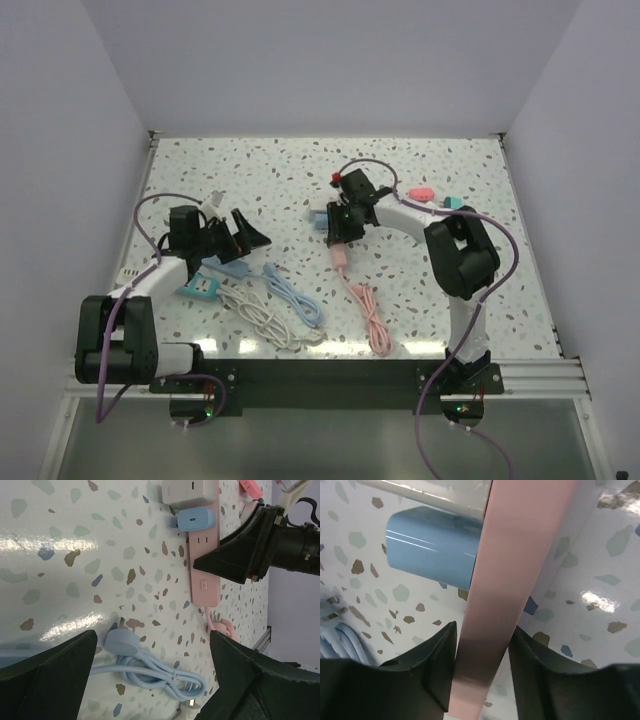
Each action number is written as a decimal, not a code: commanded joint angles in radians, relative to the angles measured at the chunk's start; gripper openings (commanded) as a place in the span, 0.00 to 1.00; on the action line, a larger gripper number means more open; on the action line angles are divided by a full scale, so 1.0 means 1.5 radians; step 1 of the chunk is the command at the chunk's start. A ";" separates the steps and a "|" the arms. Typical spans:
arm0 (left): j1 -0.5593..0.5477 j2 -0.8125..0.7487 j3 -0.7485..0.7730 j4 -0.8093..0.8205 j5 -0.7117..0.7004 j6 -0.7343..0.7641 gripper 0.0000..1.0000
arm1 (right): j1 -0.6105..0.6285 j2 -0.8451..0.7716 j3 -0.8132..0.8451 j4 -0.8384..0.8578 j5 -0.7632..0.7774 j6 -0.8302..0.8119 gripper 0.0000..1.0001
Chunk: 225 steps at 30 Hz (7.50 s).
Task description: Pull the plug off the socket
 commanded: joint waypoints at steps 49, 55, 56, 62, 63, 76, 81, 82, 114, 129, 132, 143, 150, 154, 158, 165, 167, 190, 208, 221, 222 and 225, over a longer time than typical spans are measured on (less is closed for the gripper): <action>-0.232 0.313 0.081 0.389 -0.047 -0.277 1.00 | -0.075 -0.088 -0.165 0.073 -0.221 0.241 0.74; -0.232 0.314 0.085 0.382 -0.049 -0.266 0.99 | -0.071 -0.109 -0.132 -0.027 -0.111 0.158 0.79; -0.231 0.299 0.084 0.372 -0.054 -0.263 0.99 | -0.068 -0.125 -0.128 -0.034 -0.096 0.147 0.80; -0.230 0.190 0.120 0.215 -0.135 -0.167 0.97 | -0.048 -0.183 -0.078 -0.116 -0.020 0.056 0.87; -0.230 0.181 0.126 0.199 -0.155 -0.149 0.97 | -0.044 -0.187 -0.068 -0.138 0.003 0.044 0.87; -0.192 -0.046 0.030 0.061 -0.354 -0.173 1.00 | 0.105 -0.117 0.084 -0.165 0.147 -0.019 0.98; -0.180 -0.083 -0.006 0.051 -0.342 -0.174 1.00 | 0.138 -0.033 0.120 -0.145 0.202 0.018 0.95; -0.180 -0.086 -0.010 0.051 -0.339 -0.175 1.00 | 0.139 -0.023 0.131 -0.141 0.202 0.021 0.93; -0.217 0.153 0.008 0.521 -0.025 -0.307 1.00 | -0.056 -0.143 -0.274 0.736 -0.512 0.638 0.00; -0.218 0.219 -0.061 0.760 -0.132 -0.489 0.97 | -0.050 -0.132 -0.316 0.888 -0.514 0.737 0.00; -0.217 0.220 -0.068 0.769 -0.144 -0.504 0.96 | -0.050 -0.127 -0.329 0.930 -0.513 0.762 0.00; -0.239 0.268 0.003 0.801 -0.120 -0.540 0.68 | -0.028 -0.116 -0.313 0.887 -0.504 0.722 0.00; -0.246 0.280 -0.010 0.838 -0.097 -0.556 0.33 | -0.025 -0.110 -0.300 0.849 -0.496 0.693 0.13; -0.246 0.281 -0.020 0.842 -0.087 -0.551 0.06 | -0.026 -0.111 -0.298 0.841 -0.499 0.690 0.49; -0.228 0.279 -0.037 0.834 -0.083 -0.538 0.00 | -0.033 -0.144 -0.296 0.696 -0.492 0.585 0.98; -0.204 0.252 -0.001 0.632 -0.064 -0.410 0.00 | -0.053 -0.242 -0.161 0.126 -0.324 0.184 0.98; -0.212 0.233 0.045 0.524 -0.084 -0.299 0.00 | -0.049 -0.264 -0.118 -0.009 -0.174 0.119 0.98; -0.286 0.185 0.152 0.221 -0.247 -0.105 0.00 | -0.039 -0.248 -0.164 0.207 -0.182 0.243 0.64; -0.307 0.182 0.169 0.227 -0.251 -0.134 0.00 | 0.030 -0.183 -0.162 0.270 0.047 0.343 0.75; -0.314 0.180 0.159 0.225 -0.269 -0.144 0.00 | 0.037 -0.184 -0.200 0.367 0.107 0.407 0.70; -0.314 0.180 0.160 0.225 -0.270 -0.145 0.00 | 0.038 -0.184 -0.202 0.370 0.112 0.411 0.69; -0.315 0.181 0.160 0.229 -0.271 -0.146 0.00 | 0.037 -0.168 -0.195 0.371 0.112 0.434 0.65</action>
